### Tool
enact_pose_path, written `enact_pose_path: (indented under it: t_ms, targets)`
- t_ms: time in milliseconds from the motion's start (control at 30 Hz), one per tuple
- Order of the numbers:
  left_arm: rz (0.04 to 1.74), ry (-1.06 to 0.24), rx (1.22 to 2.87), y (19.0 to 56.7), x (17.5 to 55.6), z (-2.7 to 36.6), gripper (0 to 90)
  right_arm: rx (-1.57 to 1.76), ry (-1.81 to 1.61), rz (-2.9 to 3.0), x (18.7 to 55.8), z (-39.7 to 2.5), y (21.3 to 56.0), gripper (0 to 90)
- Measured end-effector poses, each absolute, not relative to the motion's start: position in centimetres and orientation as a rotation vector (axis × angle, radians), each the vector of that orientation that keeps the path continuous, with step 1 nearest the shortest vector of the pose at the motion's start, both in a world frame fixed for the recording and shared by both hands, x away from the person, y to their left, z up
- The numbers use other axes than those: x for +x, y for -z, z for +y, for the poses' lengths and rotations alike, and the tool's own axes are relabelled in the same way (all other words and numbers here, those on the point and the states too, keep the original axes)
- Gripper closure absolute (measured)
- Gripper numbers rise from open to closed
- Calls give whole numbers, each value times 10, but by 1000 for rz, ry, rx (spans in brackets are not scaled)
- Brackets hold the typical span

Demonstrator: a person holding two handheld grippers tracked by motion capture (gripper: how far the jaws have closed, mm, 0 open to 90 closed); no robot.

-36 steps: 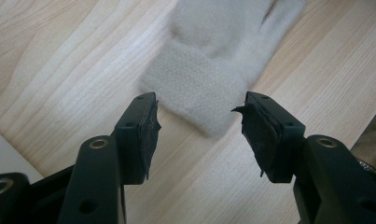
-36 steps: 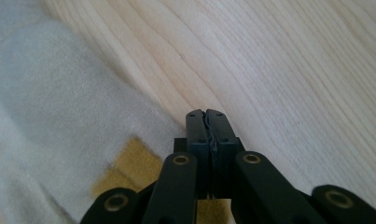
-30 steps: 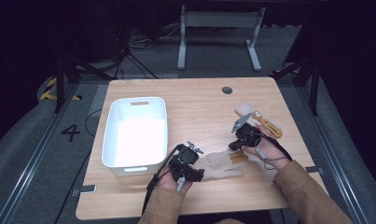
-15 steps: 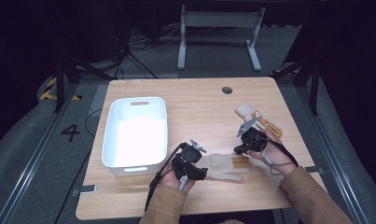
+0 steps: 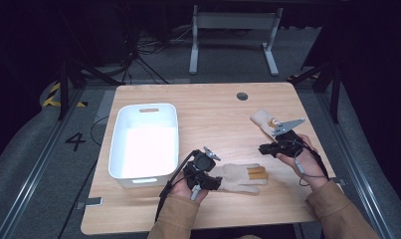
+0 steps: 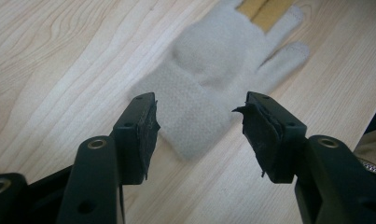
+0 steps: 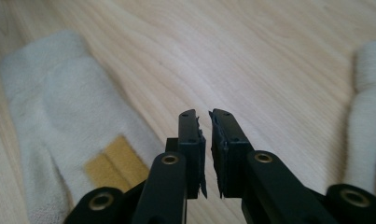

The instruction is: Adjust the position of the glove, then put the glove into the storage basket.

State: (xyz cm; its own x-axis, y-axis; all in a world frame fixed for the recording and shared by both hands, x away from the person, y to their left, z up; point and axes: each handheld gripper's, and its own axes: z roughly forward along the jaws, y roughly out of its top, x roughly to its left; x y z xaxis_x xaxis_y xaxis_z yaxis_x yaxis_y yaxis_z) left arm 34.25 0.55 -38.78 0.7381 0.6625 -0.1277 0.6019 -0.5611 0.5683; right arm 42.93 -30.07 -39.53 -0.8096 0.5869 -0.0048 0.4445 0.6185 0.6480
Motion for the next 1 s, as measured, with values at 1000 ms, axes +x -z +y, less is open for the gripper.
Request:
enact_pose_path:
  t_ms: [1000]
  targets:
    - [973, -154, 2308, 387, 337, 15, 446, 1037, -1241, 2356, 456, -363, 379, 658]
